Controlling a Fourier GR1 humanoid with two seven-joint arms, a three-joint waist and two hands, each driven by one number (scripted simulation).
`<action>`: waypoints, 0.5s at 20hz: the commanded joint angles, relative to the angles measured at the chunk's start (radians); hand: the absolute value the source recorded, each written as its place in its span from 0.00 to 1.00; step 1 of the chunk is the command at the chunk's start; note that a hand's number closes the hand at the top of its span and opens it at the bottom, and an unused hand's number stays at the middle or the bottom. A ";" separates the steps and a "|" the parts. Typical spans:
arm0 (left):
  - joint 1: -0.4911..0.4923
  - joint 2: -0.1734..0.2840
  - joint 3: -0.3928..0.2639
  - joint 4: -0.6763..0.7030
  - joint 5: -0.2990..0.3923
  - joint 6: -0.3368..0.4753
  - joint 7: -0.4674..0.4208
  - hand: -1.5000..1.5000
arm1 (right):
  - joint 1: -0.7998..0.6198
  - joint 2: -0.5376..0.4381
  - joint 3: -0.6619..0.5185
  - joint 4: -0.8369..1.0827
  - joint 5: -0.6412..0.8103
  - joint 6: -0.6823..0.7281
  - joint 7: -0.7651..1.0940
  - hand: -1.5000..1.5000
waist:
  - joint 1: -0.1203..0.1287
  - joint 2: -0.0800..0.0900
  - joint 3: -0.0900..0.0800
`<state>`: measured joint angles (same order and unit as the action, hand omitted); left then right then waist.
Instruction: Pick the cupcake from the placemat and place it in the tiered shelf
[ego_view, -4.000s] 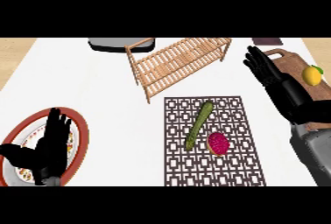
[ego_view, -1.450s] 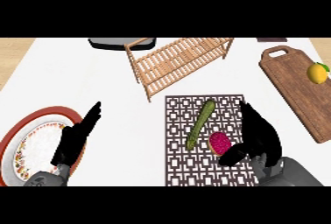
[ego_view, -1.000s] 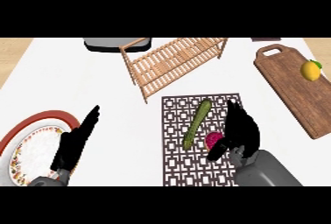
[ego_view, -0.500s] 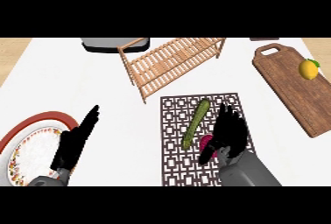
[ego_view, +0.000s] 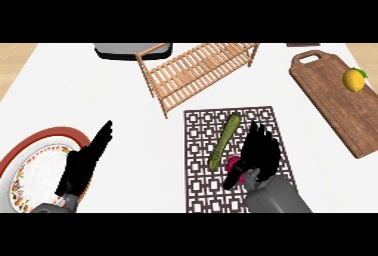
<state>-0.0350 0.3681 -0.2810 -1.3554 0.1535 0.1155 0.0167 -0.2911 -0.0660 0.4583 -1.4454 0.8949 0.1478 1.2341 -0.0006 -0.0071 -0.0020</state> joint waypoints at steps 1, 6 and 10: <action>-0.019 -0.022 0.003 0.033 -0.006 -0.004 -0.003 0.50 | 0.003 0.049 0.001 0.036 0.059 0.070 0.206 0.00 | -0.004 0.007 0.001; 0.034 0.001 0.013 0.009 -0.013 -0.023 -0.022 0.50 | 0.023 0.064 -0.050 0.107 0.078 0.026 0.116 0.00 | 0.006 0.007 0.001; -0.007 -0.002 0.035 0.001 -0.019 -0.046 0.014 0.50 | -0.011 0.065 -0.073 0.142 0.095 0.070 0.004 1.00 | 0.005 0.008 0.002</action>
<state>-0.0316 0.3631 -0.2604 -1.3650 0.1433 0.0929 0.0288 -0.2707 -0.0132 0.4005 -1.3840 0.9636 0.1808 1.1575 0.0037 -0.0068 -0.0022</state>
